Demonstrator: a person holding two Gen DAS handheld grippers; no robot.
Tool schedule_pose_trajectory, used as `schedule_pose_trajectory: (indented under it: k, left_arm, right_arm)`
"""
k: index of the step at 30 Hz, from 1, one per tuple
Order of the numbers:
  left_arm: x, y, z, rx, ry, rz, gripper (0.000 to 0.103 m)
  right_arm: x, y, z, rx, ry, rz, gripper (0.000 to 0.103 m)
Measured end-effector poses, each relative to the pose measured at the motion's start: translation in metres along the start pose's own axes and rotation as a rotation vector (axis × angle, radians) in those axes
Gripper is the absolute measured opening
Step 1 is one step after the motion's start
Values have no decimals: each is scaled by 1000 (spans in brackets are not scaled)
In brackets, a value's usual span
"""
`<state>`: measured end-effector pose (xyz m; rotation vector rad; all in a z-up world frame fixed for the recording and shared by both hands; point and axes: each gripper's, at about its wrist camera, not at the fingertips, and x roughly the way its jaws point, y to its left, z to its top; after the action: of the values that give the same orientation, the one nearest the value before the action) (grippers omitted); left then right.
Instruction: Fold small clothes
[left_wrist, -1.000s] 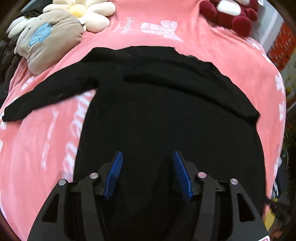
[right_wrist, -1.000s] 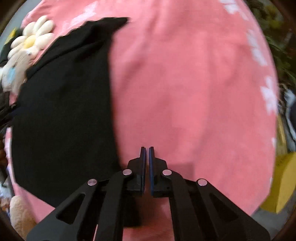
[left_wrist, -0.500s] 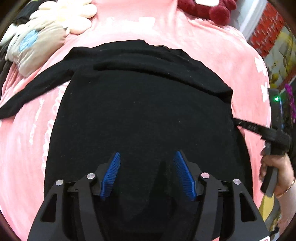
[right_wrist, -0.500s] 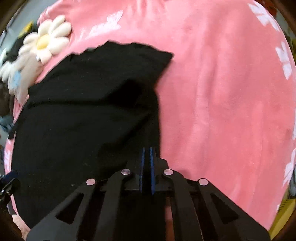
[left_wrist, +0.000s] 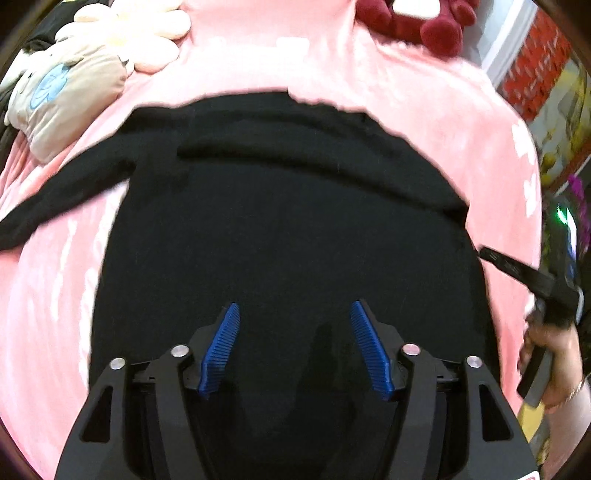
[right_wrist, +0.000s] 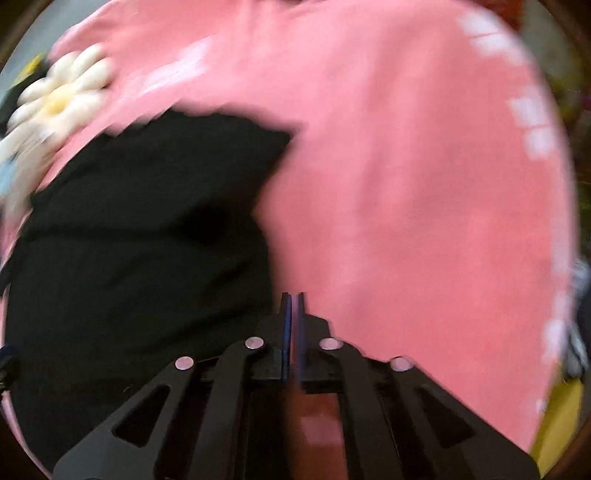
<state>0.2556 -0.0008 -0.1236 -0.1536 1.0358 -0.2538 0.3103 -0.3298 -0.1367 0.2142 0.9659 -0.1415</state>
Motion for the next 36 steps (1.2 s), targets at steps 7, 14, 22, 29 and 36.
schedule_pose_trajectory:
  k: [7, 14, 22, 29, 36]
  left_arm:
    - [24, 28, 103, -108, -123, 35, 67]
    - [87, 80, 126, -196, -36, 117, 65]
    - [-8, 202, 86, -458, -165, 105, 83]
    - [-34, 371, 15, -1000, -214, 146, 83]
    - [-24, 445, 4, -1199, -270, 159, 50]
  right_arm:
    - [25, 52, 36, -106, 20, 237, 3]
    - [35, 30, 31, -40, 58, 116, 2]
    - [-25, 61, -30, -156, 36, 185, 15]
    - [-56, 108, -80, -302, 73, 194, 20]
    - [-70, 155, -105, -351, 102, 240, 35]
